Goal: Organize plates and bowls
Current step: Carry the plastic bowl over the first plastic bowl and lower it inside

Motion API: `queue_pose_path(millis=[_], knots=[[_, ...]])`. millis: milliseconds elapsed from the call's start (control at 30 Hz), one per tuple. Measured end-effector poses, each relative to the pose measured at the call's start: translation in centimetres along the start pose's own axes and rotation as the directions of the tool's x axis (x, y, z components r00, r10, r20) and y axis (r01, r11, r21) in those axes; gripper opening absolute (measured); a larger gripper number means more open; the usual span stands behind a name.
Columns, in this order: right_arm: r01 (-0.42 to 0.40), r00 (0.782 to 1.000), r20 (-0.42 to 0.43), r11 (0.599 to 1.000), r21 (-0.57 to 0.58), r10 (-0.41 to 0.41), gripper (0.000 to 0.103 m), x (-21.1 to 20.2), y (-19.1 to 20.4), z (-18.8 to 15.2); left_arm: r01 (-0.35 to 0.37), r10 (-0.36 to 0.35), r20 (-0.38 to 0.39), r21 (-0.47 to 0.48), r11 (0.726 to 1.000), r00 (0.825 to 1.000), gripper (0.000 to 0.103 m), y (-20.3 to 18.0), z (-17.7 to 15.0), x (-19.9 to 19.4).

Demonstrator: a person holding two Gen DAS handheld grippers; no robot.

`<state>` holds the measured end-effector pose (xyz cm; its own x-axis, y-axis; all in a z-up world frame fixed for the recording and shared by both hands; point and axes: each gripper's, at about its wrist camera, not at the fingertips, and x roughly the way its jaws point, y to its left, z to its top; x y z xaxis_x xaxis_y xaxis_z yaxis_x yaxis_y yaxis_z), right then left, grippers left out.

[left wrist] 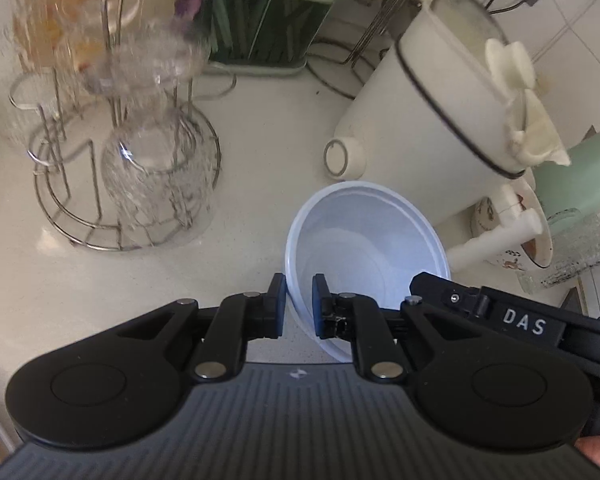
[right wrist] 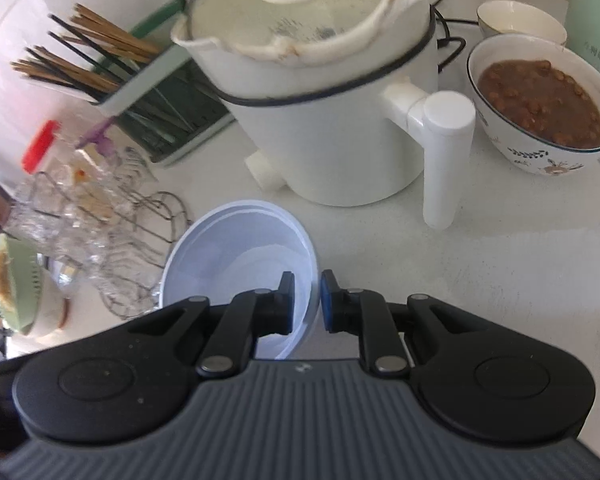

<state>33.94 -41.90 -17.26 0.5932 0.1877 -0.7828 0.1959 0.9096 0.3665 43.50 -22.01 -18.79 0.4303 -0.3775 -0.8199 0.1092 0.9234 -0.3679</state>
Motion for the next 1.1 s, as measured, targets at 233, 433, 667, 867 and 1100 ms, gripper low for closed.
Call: queue_pose_path(millis=[233,433,667,867,1100], knots=[[-0.049,0.998,0.035,0.999,0.011,0.049,0.017,-2.9,0.9,-1.2,0.012,-0.012,0.004,-0.003,1.0,1.0,0.016,0.4,-0.9,-3.4],[-0.071,0.997,0.041,0.997,0.028,0.07,0.017,-5.6,1.7,-3.5,0.021,-0.021,0.012,0.001,1.0,1.0,0.016,1.1,-2.6,-6.8],[-0.096,0.994,0.064,0.994,0.055,0.093,0.017,-7.8,2.9,-6.8,0.037,-0.037,-0.018,0.037,0.999,0.999,0.016,3.0,-4.8,-9.9],[-0.108,0.991,0.084,0.99,0.092,0.1,0.017,-8.8,4.0,-9.1,0.053,-0.05,-0.036,0.077,0.996,0.998,0.016,4.4,-5.4,-11.7],[-0.118,0.988,0.11,0.986,0.116,0.105,0.017,-9.9,5.2,-10.0,0.073,-0.072,-0.014,0.133,0.988,0.997,0.016,5.0,-5.2,-14.0]])
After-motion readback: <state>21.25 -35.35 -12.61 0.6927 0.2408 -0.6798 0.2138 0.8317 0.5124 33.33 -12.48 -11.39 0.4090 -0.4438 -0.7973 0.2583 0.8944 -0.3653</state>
